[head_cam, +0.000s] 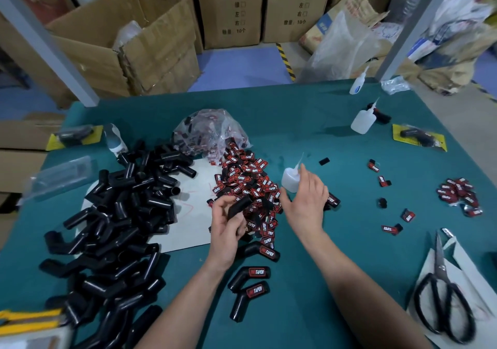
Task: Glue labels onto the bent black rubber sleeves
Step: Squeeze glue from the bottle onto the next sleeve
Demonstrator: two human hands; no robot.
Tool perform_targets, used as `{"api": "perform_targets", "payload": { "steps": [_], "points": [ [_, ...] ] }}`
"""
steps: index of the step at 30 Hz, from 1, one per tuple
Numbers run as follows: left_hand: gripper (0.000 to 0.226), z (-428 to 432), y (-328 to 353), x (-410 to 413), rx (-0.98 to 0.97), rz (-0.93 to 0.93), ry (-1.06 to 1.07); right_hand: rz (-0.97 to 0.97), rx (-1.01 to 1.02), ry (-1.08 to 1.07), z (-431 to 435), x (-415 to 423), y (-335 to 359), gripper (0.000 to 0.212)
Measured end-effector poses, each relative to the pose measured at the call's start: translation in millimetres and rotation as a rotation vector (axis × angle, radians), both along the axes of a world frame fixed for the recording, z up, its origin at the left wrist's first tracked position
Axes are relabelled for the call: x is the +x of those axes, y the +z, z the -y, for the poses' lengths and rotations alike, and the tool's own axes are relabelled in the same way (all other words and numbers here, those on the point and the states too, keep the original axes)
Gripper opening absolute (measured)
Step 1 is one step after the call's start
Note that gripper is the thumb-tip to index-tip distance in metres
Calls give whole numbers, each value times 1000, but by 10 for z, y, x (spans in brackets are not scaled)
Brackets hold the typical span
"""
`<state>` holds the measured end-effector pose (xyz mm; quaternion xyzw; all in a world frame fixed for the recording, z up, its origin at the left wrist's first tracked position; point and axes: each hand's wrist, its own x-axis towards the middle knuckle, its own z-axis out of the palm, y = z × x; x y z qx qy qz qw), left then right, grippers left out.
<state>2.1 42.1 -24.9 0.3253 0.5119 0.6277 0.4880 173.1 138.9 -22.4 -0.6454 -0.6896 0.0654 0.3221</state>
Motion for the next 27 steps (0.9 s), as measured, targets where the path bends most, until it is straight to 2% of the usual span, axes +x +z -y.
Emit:
{"api": "perform_targets", "payload": {
  "steps": [2, 5, 7, 9, 11, 13, 18, 22, 24, 27],
  "points": [
    [26, 26, -6, 12, -28, -90, 52, 105, 61, -23, -35, 19, 26, 55],
    [26, 36, -9, 44, -25, -203, 116, 33, 161, 53, -35, 12, 32, 38],
    [29, 28, -9, 44, -8, -247, 161, -203, 113, 197, 51, -15, 22, 42],
    [35, 10, 6, 18, -6, -253, 214, -429, -71, 315, 176, -72, 19, 49],
    [40, 5, 41, 3, -32, -192, 256, -534, -195, 343, 267, -130, -3, 54],
    [40, -15, 50, 1, -43, -140, 295, -608, -175, 355, 271, -143, -19, 58],
    [47, -46, -12, -4, -42, -166, 327, -999, -145, 190, 181, -90, 130, 32],
    [40, -52, -51, -22, -18, -168, 316, -1578, -268, 84, 75, -50, 189, 17],
    [40, -58, -62, -29, -12, -183, 307, -1657, -338, 88, 58, -25, 208, 14],
    [45, -76, -82, -49, 14, -218, 297, -1613, -383, 73, 83, -31, 227, 19]
  ]
}}
